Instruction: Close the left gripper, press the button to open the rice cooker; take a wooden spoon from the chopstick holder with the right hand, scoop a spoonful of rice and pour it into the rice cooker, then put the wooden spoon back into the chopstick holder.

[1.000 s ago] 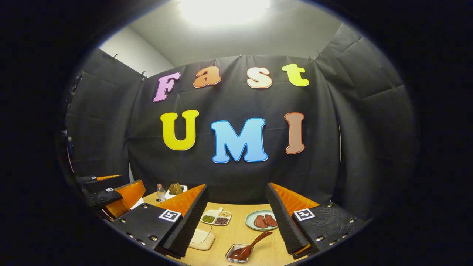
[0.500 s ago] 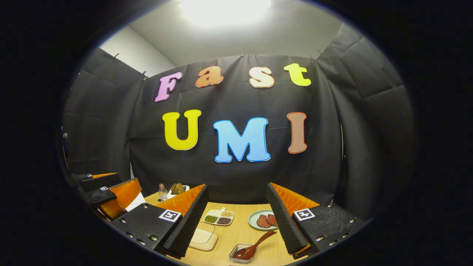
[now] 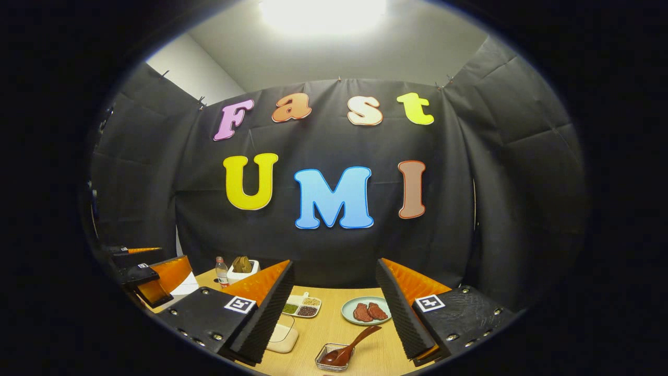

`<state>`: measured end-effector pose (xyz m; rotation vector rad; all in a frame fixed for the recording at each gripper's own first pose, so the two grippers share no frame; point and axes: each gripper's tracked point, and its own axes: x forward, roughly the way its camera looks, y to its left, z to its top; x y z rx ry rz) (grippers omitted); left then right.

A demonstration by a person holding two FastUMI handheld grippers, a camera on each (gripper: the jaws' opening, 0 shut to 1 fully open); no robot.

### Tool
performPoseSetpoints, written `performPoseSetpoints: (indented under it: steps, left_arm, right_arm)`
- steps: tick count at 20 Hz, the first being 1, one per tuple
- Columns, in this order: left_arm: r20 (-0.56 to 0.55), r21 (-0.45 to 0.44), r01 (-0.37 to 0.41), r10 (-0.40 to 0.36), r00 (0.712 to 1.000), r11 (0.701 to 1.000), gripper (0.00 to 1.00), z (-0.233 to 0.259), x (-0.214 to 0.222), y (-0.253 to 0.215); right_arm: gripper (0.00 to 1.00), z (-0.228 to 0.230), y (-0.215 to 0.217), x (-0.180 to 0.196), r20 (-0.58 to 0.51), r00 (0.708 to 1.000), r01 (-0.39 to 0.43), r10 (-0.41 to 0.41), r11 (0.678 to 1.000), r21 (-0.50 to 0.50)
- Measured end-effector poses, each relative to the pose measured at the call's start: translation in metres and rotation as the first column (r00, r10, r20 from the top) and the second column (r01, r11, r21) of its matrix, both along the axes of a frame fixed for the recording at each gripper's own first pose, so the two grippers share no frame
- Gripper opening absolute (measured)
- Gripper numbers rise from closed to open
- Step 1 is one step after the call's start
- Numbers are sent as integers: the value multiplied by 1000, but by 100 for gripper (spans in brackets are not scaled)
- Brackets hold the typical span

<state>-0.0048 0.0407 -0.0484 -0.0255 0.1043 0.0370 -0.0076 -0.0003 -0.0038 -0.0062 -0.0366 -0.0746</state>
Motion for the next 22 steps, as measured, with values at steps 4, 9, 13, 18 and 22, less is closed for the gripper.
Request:
performPoseSetpoints:
  steps: [4, 9, 13, 18, 22]
  left_arm:
    - [-99, -31, -53, 50, 994, 998, 18, -33, 8, 41]
    - [-249, -79, -156, 132, 959, 985, 8, -81, 18, 127]
    - [-314, -129, -295, 243, 918, 947, 9, -108, 32, 203]
    - [-420, -157, -388, 294, 859, 908, 8, -150, 58, 262]
    - [-469, -145, -438, 328, 820, 887, 8, -174, 82, 298]
  right_arm:
    - [95, -7, -6, -1, -18, 1000, 26, -26, 1000, 4]
    - [95, -8, -11, 1, -23, 998, 56, -56, 998, -2]
    - [95, -18, -11, 7, -51, 997, 66, -66, 998, -6]
    - [95, -29, -8, 13, -86, 994, 72, -73, 997, -16]
    - [95, -31, -11, 17, -99, 991, 85, -88, 996, -33]
